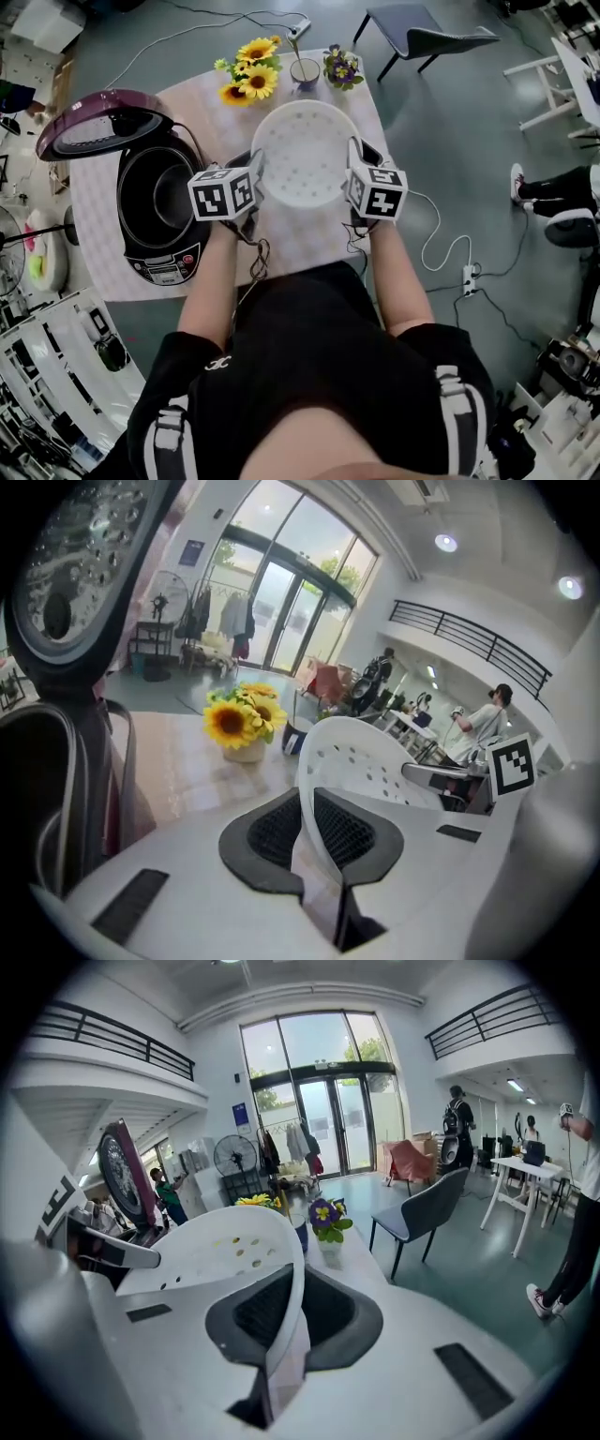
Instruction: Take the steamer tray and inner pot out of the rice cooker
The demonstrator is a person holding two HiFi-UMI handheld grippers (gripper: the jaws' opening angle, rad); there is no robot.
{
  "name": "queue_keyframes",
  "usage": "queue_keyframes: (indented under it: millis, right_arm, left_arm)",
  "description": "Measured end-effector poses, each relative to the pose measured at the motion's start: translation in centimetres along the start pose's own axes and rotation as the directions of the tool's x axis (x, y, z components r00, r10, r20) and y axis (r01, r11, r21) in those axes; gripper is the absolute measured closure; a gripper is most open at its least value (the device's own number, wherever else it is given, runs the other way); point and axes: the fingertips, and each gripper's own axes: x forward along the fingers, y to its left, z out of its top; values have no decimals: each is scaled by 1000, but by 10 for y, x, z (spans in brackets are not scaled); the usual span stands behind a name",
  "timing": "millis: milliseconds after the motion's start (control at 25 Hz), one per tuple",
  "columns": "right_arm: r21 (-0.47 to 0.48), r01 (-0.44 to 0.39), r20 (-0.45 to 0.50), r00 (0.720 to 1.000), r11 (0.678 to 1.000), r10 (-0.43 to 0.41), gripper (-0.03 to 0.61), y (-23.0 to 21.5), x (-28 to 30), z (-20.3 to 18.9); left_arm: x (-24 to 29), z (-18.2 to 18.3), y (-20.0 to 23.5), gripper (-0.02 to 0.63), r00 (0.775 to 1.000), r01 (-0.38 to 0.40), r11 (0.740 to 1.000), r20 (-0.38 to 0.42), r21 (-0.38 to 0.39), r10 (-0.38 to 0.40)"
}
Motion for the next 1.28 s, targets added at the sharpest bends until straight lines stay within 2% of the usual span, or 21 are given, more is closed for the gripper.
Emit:
queue_keyframes:
  millis: [320,560,920,1120,1280]
  right_arm:
    - [114,-23,-112,993,993,36,555,-32,54,-29]
    - [142,-21,-180,983,990,46,555,-42,86,-49]
    - [147,6,-243,970,989,30,555,-48,124,-69]
    - [113,6,-271,962,994,25,554,-51,136,-81]
    - [89,-1,-285,958,996,27,554,-50,142,-88]
  left_arm:
    - [61,-14,17,571,998,-22,996,-56,-92,17]
    - [92,-20,35,571,999,-5,975,-52,-223,-7]
    - [124,-37,58,571,995,-20,967,-97,-254,-5]
    - [135,-40,66,571,995,-28,961,-105,-277,-1]
    - [139,-43,69,569,994,-21,970,-111,-243,-6]
